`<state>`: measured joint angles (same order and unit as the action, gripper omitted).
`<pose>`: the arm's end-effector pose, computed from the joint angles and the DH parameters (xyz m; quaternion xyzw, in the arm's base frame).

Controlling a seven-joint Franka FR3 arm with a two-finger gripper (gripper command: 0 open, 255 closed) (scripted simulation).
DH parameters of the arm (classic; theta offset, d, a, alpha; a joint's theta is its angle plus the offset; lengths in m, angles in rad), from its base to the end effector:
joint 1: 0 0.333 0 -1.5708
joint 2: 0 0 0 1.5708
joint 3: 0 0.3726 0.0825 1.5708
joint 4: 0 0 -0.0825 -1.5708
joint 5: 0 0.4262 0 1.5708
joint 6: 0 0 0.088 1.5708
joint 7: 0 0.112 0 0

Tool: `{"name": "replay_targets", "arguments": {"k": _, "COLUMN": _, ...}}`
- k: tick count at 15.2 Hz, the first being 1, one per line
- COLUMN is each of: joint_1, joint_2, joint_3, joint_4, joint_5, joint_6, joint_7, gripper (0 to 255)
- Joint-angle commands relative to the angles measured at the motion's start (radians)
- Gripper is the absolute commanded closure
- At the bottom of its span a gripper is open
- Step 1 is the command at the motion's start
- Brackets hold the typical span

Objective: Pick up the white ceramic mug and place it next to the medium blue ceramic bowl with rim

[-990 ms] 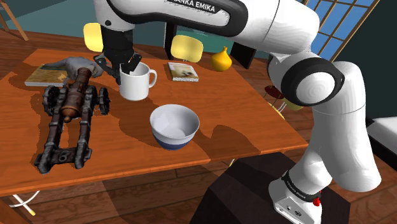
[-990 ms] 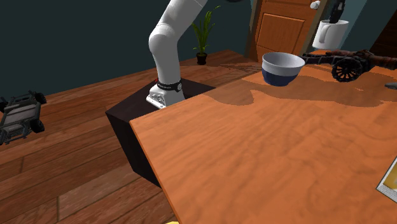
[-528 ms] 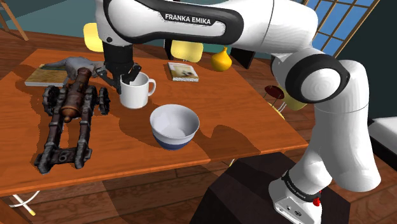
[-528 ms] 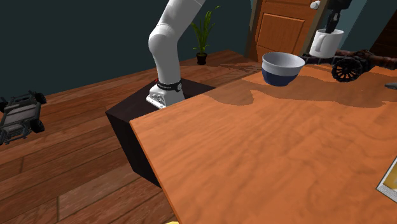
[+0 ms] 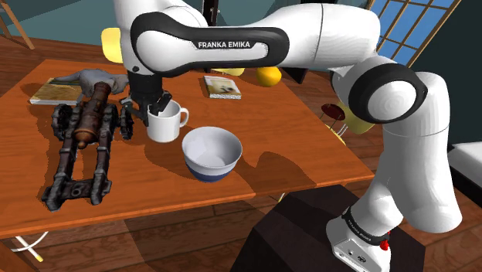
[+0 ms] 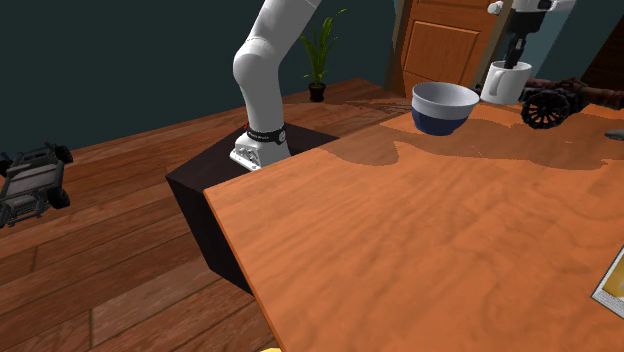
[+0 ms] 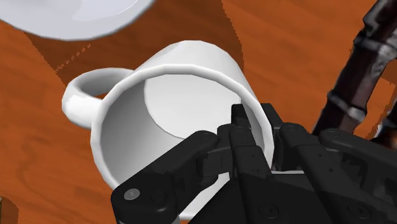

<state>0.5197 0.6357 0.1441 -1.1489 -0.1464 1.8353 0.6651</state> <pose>0.6698 0.4644 0.4700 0.9992 0.0014 0.0399 0.0054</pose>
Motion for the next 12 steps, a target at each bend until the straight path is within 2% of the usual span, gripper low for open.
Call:
{"name": "replay_targets", "arguments": {"k": 1, "joint_1": -0.002, "joint_2": 0.0, "joint_3": 0.0, "joint_4": -0.026, "joint_5": -0.001, "joint_6": 0.027, "joint_7": 0.002, "gripper": 255}}
{"name": "replay_targets", "arguments": {"k": 12, "joint_1": -0.006, "joint_2": 0.024, "joint_3": -0.004, "joint_4": -0.136, "joint_5": -0.008, "joint_6": 0.159, "joint_7": 0.014, "gripper": 255}}
